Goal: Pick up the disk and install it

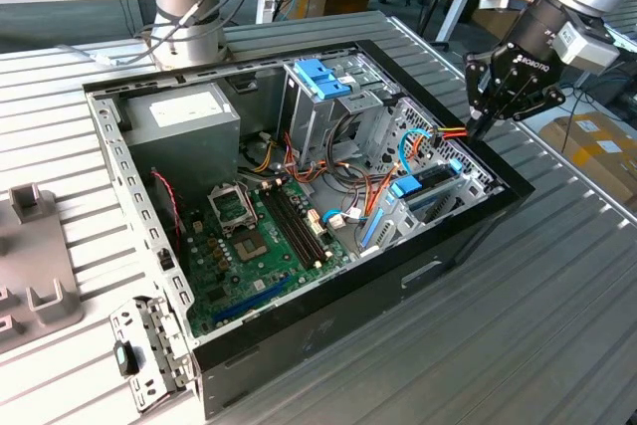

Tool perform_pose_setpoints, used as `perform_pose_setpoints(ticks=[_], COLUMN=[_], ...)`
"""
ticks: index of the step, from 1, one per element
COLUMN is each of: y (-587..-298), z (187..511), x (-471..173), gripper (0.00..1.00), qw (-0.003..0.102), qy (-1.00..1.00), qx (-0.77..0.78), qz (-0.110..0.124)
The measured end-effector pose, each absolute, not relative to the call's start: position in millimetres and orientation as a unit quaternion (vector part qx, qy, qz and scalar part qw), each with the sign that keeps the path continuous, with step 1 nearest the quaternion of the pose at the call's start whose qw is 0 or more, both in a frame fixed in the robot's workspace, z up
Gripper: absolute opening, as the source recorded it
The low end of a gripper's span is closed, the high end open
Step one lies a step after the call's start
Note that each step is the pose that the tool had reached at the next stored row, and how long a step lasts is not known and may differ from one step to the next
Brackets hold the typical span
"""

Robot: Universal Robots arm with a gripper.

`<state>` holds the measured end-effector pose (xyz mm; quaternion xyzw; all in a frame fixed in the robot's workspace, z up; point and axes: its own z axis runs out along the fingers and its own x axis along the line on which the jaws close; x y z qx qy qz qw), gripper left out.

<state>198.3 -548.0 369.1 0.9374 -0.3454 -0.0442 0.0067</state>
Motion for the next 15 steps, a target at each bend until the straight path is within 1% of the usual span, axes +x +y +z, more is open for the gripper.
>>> perform_pose_setpoints(ticks=[15], y=[-547.5], z=[370.7], x=[195.6], gripper=[0.17], qw=[0.003], qy=[-0.345], qx=[0.937], qz=[-0.045])
